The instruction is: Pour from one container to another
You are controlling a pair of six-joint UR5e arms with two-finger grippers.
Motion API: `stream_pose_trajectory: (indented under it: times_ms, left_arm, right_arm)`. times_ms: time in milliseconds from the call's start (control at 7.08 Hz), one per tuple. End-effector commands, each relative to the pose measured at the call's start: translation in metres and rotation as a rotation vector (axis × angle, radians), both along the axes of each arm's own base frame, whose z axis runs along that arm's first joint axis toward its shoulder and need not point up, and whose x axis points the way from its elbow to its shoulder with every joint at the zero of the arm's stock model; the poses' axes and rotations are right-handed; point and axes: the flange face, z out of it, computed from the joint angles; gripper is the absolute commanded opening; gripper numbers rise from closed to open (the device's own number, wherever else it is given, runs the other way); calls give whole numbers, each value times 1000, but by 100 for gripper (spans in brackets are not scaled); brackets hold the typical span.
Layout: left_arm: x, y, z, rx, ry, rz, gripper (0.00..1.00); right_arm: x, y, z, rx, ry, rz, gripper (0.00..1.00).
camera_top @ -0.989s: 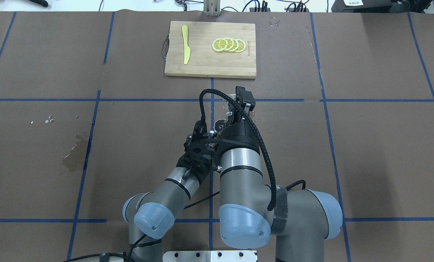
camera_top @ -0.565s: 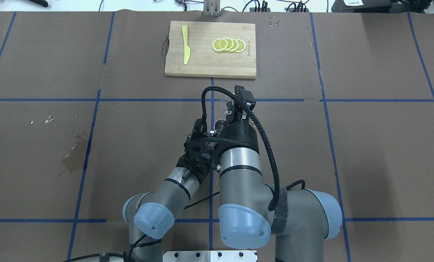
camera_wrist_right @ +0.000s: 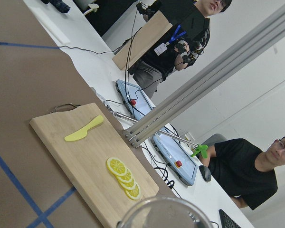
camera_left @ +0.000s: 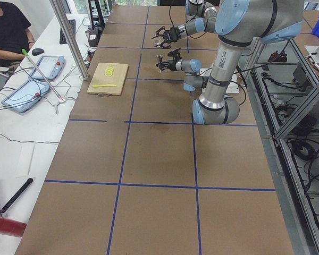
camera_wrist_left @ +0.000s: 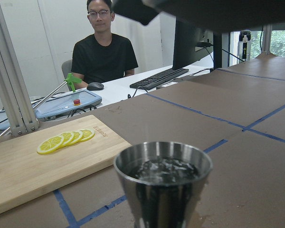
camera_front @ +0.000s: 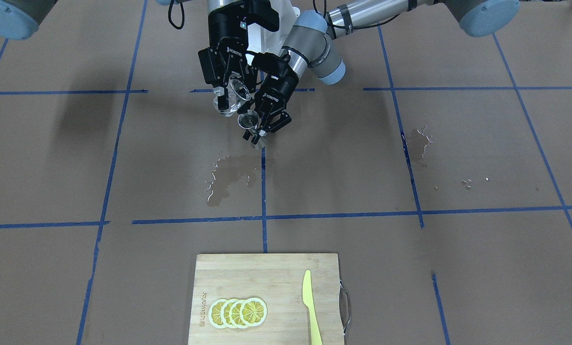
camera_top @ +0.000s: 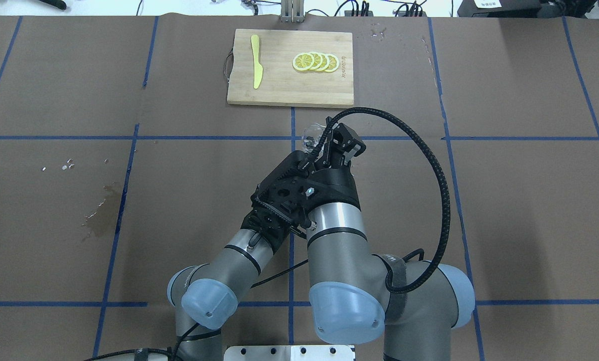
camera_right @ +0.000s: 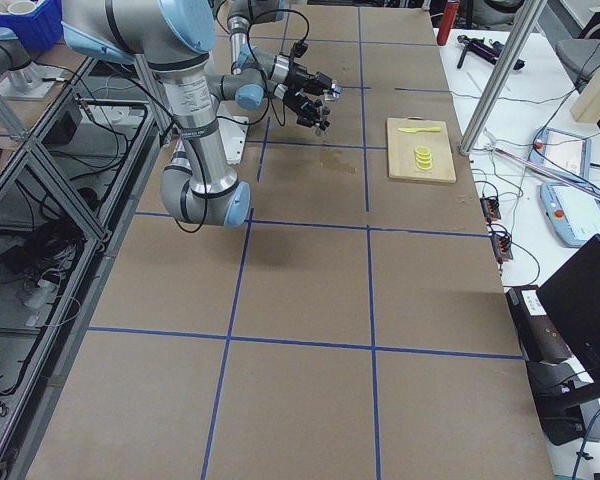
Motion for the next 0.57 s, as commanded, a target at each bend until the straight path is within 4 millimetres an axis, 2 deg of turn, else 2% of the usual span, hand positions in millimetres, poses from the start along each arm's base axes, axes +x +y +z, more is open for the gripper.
stream_pose_trajectory:
  times_ms: [0, 141, 283, 424]
  left_arm:
    - [-14, -4, 34, -9, -15, -39, 0]
    - [-29, -4, 52, -18, -21, -98, 0]
    - [-56, -4, 54, -15, 1, -110, 0]
    - [-67, -7, 58, -12, -1, -119, 0]
  right_arm:
    - [8, 0, 21, -83, -214, 54, 6]
    - [17, 1, 32, -137, -312, 59, 6]
    - [29, 2, 52, -147, -303, 66, 5]
    - [36, -3, 61, -160, -329, 92, 5]
